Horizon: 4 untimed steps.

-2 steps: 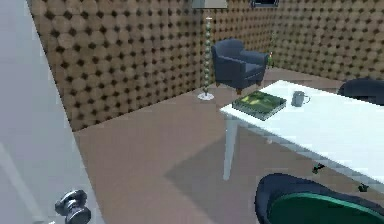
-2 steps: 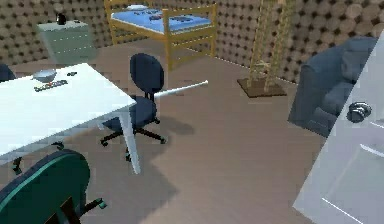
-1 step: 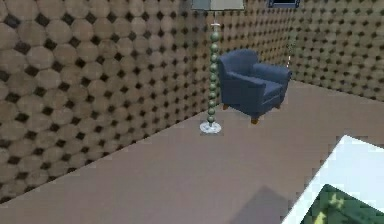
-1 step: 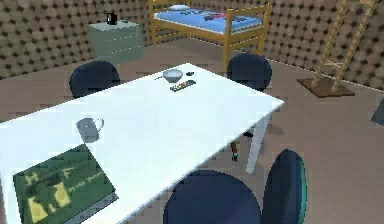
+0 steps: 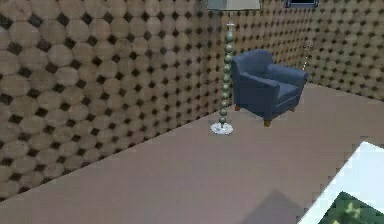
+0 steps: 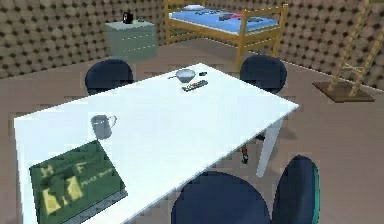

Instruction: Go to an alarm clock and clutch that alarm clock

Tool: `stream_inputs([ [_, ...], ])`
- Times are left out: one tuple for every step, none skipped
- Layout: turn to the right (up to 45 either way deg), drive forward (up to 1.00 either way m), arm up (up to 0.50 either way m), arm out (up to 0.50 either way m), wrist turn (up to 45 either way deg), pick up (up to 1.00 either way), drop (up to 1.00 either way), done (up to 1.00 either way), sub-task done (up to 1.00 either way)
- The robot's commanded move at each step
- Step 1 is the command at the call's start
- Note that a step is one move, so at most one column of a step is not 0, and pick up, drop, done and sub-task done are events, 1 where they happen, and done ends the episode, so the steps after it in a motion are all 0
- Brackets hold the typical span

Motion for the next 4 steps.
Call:
stream_inputs([
  [0.0, 0.25, 0.00, 0.00, 0.0, 0.00, 0.00, 0.00, 0.00],
  [-45.0, 0.00, 0.00, 0.00, 0.0, 0.00, 0.00, 0.00, 0.00],
  [-33.0, 0.00, 0.00, 0.00, 0.0, 0.00, 0.00, 0.00, 0.00],
  [0.0, 0.35, 0.00, 0.00, 0.0, 0.00, 0.00, 0.00, 0.00],
])
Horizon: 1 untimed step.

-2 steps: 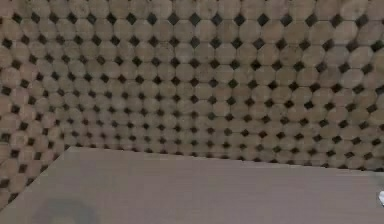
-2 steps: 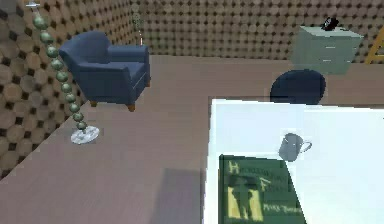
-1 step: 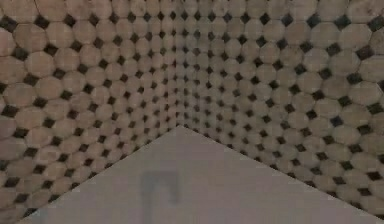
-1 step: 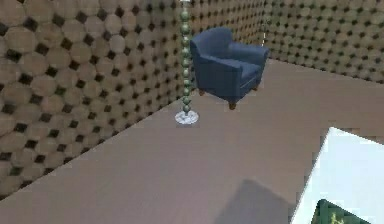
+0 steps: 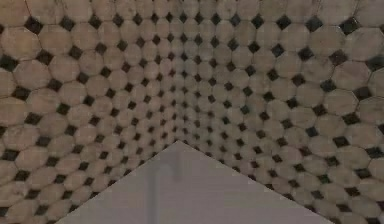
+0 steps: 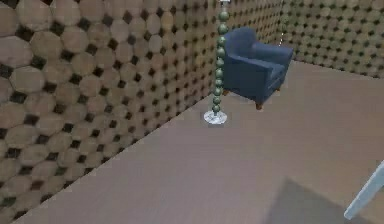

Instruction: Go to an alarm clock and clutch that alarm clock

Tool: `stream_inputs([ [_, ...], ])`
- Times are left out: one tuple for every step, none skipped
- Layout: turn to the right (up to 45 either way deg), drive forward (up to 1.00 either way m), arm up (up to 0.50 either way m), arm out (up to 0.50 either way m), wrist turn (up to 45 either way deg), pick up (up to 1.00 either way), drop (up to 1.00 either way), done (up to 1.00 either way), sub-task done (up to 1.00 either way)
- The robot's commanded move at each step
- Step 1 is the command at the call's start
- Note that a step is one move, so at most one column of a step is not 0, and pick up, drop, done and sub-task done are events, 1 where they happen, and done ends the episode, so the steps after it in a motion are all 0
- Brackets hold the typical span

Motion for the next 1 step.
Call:
stream_inputs([
  [45.0, 0.00, 0.00, 0.00, 0.0, 0.00, 0.00, 0.00, 0.00],
])
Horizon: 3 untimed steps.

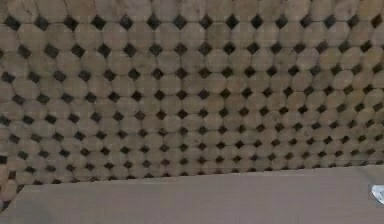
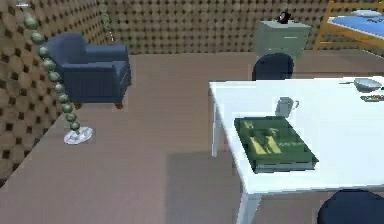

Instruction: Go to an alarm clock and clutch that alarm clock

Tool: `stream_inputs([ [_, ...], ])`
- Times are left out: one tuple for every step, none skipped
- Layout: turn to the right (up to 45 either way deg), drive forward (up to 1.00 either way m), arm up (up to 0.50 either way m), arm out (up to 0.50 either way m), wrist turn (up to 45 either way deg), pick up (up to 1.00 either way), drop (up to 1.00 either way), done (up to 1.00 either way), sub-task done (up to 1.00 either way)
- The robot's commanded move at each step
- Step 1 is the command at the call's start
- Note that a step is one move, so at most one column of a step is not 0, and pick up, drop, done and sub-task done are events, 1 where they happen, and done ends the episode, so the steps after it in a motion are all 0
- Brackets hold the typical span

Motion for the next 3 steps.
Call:
stream_inputs([
  [45.0, 0.00, 0.00, 0.00, 0.0, 0.00, 0.00, 0.00, 0.00],
  [6.0, 0.00, 0.00, 0.00, 0.0, 0.00, 0.00, 0.00, 0.00],
  [0.0, 0.25, 0.00, 0.00, 0.0, 0.00, 0.00, 0.00, 0.00],
])
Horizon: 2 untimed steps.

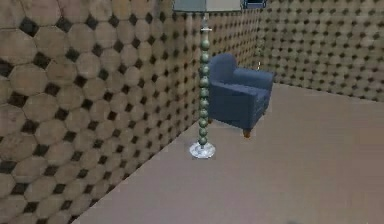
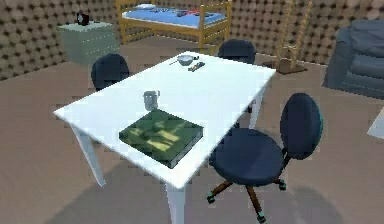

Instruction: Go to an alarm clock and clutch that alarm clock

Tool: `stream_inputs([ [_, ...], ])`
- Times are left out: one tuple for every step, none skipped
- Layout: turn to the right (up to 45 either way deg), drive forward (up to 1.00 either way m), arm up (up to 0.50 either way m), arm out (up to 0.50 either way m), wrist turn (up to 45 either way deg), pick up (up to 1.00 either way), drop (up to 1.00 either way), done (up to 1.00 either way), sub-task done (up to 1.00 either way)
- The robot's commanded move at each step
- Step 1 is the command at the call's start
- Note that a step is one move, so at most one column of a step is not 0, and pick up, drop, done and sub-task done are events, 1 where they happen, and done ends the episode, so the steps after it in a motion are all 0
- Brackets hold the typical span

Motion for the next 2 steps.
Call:
stream_inputs([
  [27.0, 0.00, 0.00, 0.00, 0.0, 0.00, 0.00, 0.00, 0.00],
  [0.0, 1.00, 0.00, 0.00, 0.0, 0.00, 0.00, 0.00, 0.00],
])
